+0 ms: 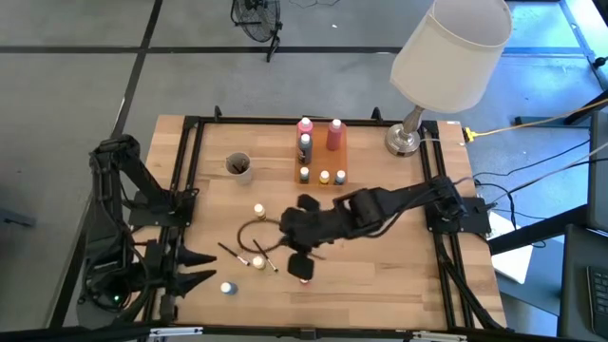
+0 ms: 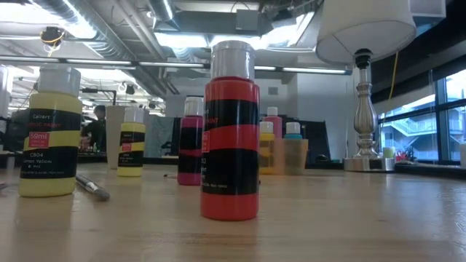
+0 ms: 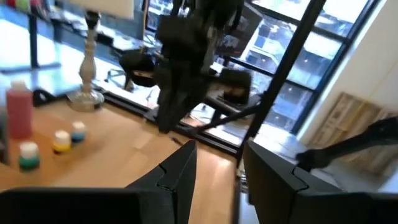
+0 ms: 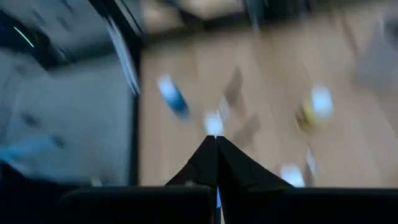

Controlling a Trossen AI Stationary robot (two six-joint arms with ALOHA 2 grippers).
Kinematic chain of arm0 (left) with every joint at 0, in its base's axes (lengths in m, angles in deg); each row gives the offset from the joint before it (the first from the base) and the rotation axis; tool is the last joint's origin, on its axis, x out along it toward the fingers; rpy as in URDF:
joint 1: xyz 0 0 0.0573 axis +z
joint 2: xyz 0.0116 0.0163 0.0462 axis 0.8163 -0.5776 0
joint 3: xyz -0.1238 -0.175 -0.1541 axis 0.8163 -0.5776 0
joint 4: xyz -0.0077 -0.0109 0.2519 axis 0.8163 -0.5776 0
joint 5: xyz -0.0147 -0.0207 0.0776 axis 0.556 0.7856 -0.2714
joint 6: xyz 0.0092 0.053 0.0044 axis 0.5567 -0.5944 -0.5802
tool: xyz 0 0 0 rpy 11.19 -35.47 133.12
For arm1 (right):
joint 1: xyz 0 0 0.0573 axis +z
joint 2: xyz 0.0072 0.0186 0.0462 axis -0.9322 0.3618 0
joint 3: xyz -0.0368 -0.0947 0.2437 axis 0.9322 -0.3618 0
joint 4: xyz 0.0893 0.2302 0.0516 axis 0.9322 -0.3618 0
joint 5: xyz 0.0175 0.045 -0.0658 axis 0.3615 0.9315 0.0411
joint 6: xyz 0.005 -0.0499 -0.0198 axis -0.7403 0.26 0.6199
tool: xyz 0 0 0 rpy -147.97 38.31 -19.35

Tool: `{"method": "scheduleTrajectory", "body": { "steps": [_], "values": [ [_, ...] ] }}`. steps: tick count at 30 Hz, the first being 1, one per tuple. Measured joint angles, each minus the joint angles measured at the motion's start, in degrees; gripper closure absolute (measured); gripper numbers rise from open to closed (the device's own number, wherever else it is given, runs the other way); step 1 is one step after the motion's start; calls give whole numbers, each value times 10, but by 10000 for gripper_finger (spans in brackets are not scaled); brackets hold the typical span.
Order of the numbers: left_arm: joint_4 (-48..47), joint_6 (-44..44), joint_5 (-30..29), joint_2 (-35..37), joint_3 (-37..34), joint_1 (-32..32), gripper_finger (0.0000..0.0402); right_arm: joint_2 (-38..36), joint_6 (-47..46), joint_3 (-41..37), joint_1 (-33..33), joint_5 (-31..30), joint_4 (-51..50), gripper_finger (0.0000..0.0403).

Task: Pick & Place Paint Supplies
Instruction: Put the silver paint brush into the white cup

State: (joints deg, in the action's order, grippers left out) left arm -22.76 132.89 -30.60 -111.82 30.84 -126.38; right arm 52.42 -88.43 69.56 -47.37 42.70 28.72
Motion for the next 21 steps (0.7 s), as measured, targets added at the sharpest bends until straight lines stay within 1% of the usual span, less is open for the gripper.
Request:
{"method": "scheduleTrajectory", "body": {
  "steps": [6, 8, 11, 14, 17, 21],
  "values": [
    [12, -165, -4, 8, 0, 23, 274, -2, 65, 0, 0, 9, 201, 403],
    [13, -198, -12, 12, 0, 31, 274, -2, 82, 0, 0, 25, 266, 403],
    [23, -205, -21, 22, 0, 51, 274, -2, 111, 0, -4, 41, 334, 403],
    [31, -171, -15, 40, 0, 74, 274, -6, 137, 0, -8, 51, 366, 403],
    [34, -169, 27, 65, 0, 99, 274, -12, 149, 0, -18, 51, 369, 403],
    [43, -190, 131, 82, 0, 122, 274, -16, 166, 0, -32, 59, 363, 403]
  ]
}}
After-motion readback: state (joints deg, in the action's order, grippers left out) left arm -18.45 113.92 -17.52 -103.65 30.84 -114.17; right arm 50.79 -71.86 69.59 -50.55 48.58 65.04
